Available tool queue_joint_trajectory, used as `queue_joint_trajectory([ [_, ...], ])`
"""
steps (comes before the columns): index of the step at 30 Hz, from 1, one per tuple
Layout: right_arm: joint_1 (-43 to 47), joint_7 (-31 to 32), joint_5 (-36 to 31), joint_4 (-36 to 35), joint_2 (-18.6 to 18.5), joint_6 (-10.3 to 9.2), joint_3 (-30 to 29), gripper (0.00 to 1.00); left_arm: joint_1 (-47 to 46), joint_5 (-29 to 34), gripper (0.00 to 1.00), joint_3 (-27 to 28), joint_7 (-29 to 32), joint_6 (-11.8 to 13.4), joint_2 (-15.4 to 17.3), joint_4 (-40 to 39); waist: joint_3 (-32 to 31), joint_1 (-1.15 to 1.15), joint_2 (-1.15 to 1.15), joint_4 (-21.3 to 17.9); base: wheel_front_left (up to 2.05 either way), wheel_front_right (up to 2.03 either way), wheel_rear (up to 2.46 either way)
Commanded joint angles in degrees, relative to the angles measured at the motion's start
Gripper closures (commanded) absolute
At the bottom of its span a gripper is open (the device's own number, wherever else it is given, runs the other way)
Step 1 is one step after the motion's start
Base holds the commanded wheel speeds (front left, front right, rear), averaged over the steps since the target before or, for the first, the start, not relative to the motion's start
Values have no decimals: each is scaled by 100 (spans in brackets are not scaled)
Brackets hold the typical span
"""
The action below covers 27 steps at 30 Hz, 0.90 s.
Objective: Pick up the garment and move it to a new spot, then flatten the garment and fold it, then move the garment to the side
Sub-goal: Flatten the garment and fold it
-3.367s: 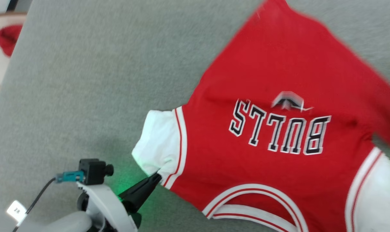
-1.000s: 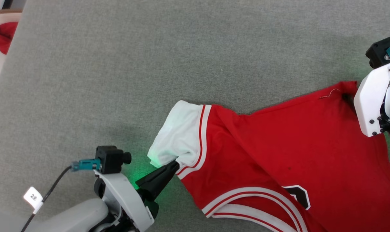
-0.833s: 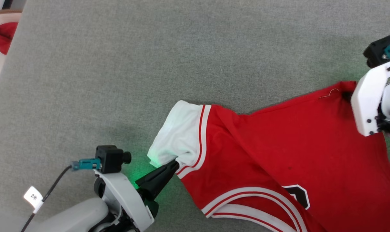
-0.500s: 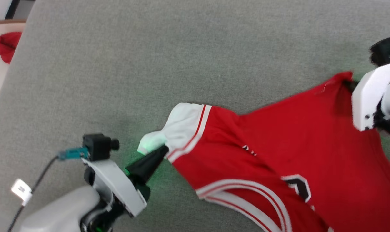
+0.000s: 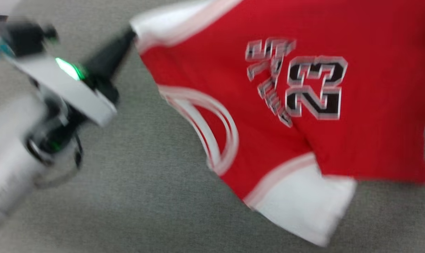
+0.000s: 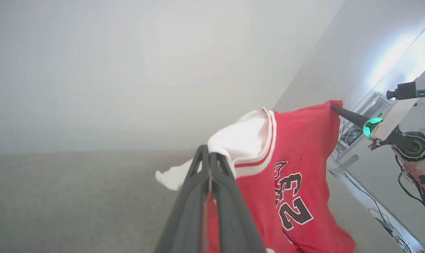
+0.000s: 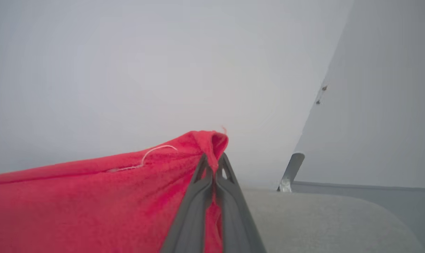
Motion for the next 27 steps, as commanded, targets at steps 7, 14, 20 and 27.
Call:
queue_joint_trajectory([
  [7,-1356,-498,-643,256,324,-4,-684,100,-1705,-150,100,485,391,15,-161,1066,599,0,0,-359,0,0,0],
  [14,-2732,-1035,-1288,653,634,-11,-1222,100,-3563,178,100,790,165,18,-491,2417,1080,0,0,-577,0,0,0],
  [20,-3185,-1470,-1654,1294,658,-10,-1306,100,-3861,135,100,603,40,21,-591,2692,1224,0,0,-610,0,0,0],
  [27,-2631,-1717,-1506,1877,603,-8,-970,100,-3012,-297,100,346,-59,15,-559,2249,1231,0,0,-551,0,0,0],
])
